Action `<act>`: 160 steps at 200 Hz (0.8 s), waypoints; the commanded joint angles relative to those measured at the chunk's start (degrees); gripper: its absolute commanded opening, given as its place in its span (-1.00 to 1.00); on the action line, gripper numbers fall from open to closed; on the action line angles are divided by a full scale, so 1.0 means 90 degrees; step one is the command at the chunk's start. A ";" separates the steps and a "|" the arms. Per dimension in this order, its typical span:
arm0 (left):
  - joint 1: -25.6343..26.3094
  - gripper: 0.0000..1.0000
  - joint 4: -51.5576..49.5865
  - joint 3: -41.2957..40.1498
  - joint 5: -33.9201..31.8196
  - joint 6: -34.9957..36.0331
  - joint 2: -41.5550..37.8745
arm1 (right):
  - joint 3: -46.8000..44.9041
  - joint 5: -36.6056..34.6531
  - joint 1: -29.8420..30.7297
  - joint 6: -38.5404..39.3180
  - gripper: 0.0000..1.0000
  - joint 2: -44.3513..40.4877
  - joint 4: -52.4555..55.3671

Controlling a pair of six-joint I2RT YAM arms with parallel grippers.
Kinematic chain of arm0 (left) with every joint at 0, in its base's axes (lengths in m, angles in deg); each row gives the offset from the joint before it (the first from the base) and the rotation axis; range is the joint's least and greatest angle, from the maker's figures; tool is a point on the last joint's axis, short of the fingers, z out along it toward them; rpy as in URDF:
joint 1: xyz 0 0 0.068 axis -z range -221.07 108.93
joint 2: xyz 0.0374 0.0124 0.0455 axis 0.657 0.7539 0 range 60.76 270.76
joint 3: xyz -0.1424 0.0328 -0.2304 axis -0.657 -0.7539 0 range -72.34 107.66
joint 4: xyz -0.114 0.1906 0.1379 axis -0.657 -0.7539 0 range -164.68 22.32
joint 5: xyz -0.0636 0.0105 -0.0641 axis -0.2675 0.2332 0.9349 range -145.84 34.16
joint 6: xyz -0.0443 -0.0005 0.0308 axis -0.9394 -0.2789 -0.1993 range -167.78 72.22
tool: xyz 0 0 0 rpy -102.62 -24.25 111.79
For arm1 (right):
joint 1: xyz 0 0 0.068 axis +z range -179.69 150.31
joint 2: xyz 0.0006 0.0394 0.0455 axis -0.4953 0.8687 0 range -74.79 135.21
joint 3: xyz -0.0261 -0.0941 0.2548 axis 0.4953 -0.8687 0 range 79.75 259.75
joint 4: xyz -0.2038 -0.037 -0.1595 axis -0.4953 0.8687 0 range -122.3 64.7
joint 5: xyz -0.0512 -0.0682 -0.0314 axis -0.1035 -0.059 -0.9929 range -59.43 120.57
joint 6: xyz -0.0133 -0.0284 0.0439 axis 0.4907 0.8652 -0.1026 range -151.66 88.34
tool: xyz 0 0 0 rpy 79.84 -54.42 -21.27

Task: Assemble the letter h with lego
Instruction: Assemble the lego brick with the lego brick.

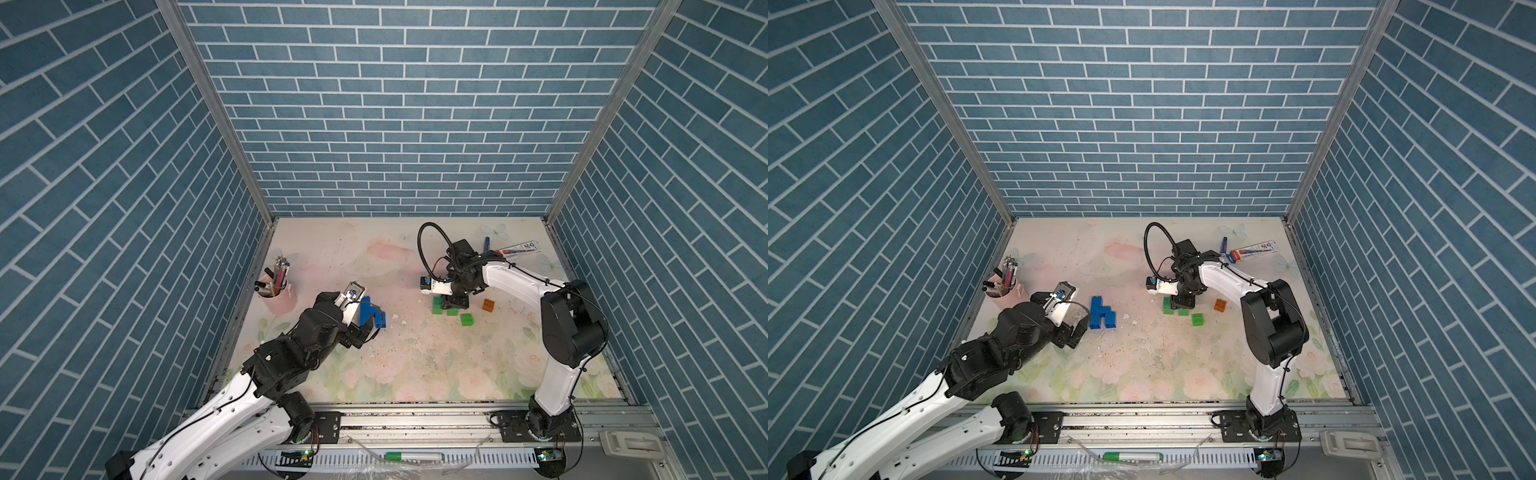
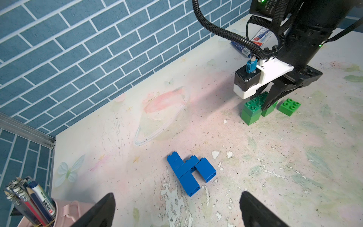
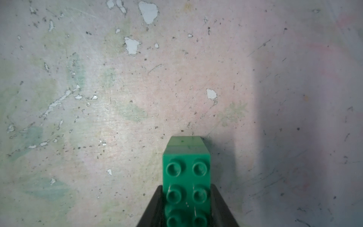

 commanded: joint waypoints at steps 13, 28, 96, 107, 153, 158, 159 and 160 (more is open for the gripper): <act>-0.0019 0.99 -0.0099 0.0060 0.0069 -0.0001 0.0018 | -0.0363 -0.0103 -0.0095 -0.0138 -1.00 0.0595 0.0426; -0.0024 0.99 -0.0103 0.0060 0.0071 0.0004 0.0053 | -0.0256 -0.0213 -0.0067 -0.0163 -1.00 0.0467 0.0634; -0.0018 0.99 -0.0115 0.0073 0.0091 -0.0001 0.0168 | -0.0111 -0.0229 -0.0077 -0.0242 -1.00 0.0014 0.0830; -0.0021 0.99 -0.0131 0.0087 0.0091 -0.0001 0.0189 | -0.0115 -0.0115 -0.0076 -0.0264 -1.00 -0.0066 0.0742; -0.0020 0.99 -0.0170 0.0103 -0.0026 -0.0001 0.0161 | -0.0105 0.0395 -0.0076 -0.0363 -1.00 -0.0326 0.0479; -0.0018 0.99 -0.0169 0.0110 -0.0026 0.0003 0.0159 | -0.0088 0.0366 -0.0077 -0.0360 -1.00 -0.0331 0.0475; -0.0018 0.99 -0.0169 0.0111 -0.0026 0.0001 0.0160 | -0.0082 0.0364 -0.0081 -0.0360 -1.00 -0.0326 0.0476; -0.0018 0.99 -0.0165 0.0107 -0.0026 -0.0001 0.0160 | -0.0079 0.0364 -0.0083 -0.0360 -1.00 -0.0324 0.0481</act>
